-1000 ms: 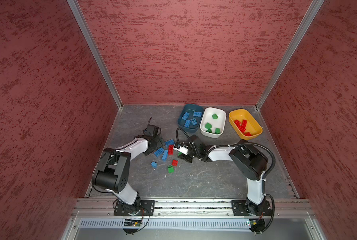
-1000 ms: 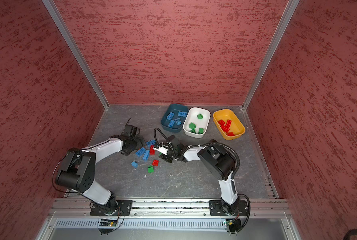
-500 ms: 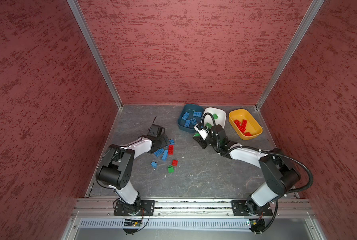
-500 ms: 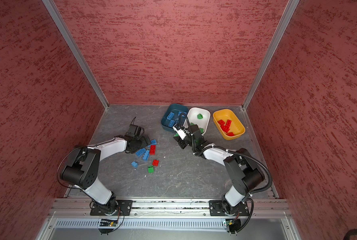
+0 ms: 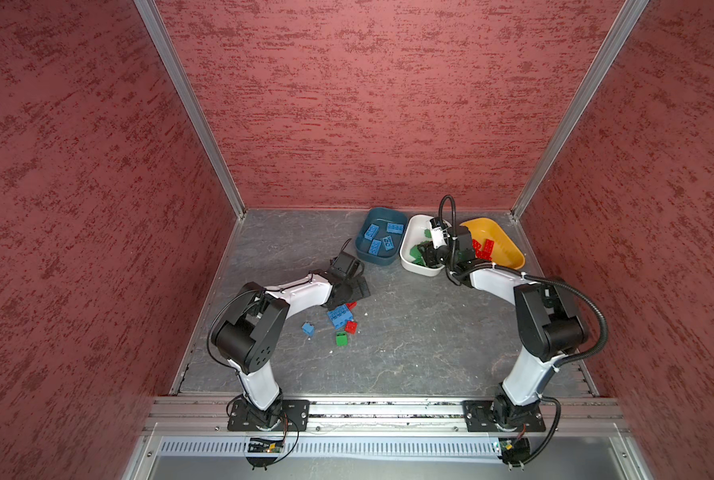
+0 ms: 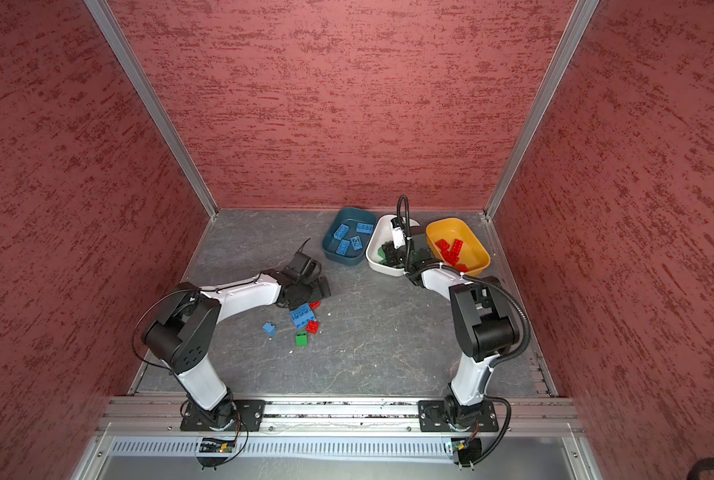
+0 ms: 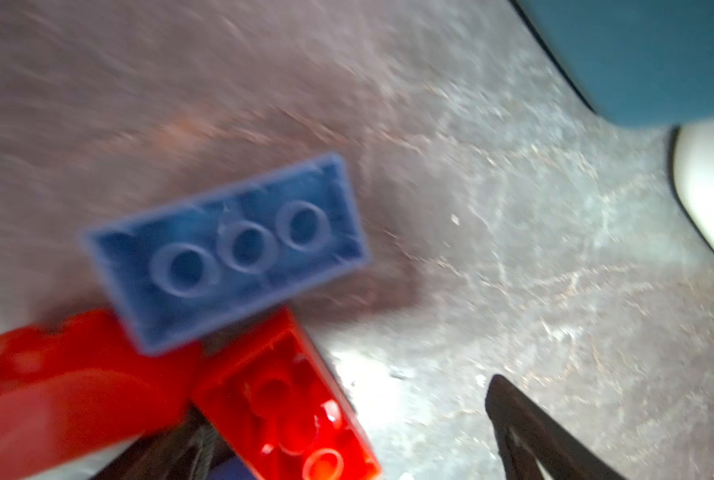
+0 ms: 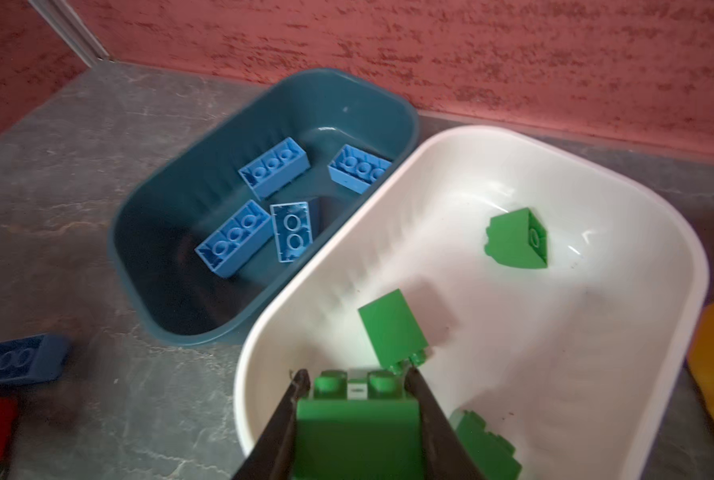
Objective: Sort the legos into containers by color
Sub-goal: 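Carry the green brick into the white bin while the left reaches the pile, then grasp a red 2x4 brick from the pile with the right gripper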
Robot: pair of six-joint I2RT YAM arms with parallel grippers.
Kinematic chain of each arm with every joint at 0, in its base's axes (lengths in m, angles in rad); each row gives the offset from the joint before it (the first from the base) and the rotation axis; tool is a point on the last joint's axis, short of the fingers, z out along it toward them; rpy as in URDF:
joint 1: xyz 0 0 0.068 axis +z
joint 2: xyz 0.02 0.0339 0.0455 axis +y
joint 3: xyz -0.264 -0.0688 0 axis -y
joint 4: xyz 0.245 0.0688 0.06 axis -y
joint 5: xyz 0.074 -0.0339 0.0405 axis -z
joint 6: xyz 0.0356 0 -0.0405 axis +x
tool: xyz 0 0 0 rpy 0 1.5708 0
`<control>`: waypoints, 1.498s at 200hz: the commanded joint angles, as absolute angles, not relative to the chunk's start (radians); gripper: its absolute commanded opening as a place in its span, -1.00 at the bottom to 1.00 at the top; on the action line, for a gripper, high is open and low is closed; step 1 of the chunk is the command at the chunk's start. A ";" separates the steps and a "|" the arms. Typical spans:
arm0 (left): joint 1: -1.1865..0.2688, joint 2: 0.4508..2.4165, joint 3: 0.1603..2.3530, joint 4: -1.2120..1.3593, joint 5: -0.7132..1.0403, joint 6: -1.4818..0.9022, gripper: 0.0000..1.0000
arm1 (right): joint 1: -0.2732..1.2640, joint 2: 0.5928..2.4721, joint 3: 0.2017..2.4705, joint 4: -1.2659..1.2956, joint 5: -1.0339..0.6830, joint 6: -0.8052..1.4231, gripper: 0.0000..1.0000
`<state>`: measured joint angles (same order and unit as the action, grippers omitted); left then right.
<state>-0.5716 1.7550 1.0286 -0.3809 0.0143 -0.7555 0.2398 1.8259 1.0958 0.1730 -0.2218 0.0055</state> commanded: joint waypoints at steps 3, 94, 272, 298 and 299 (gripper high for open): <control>-0.622 1.792 1.066 -0.441 0.053 -0.795 0.99 | 0.231 1.895 1.192 0.094 -0.172 0.042 -0.51; -0.638 1.736 1.084 -0.509 -0.020 -0.767 0.99 | 0.230 2.021 1.434 -0.058 -0.107 0.066 0.31; -0.561 1.490 0.981 -0.555 -0.265 -0.835 0.99 | 0.608 1.799 1.124 0.012 -0.129 0.258 0.77; -0.511 1.445 0.952 -0.581 -0.281 -0.841 0.99 | 0.673 1.842 1.121 0.037 -0.170 0.279 0.75; -0.508 1.443 0.952 -0.583 -0.282 -0.842 0.99 | 0.675 1.844 1.122 0.037 -0.173 0.280 0.75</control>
<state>-0.5438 1.4815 0.9779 -0.5381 -0.2230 -0.8230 0.6384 1.8175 1.1217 -0.0196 -0.1562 0.2356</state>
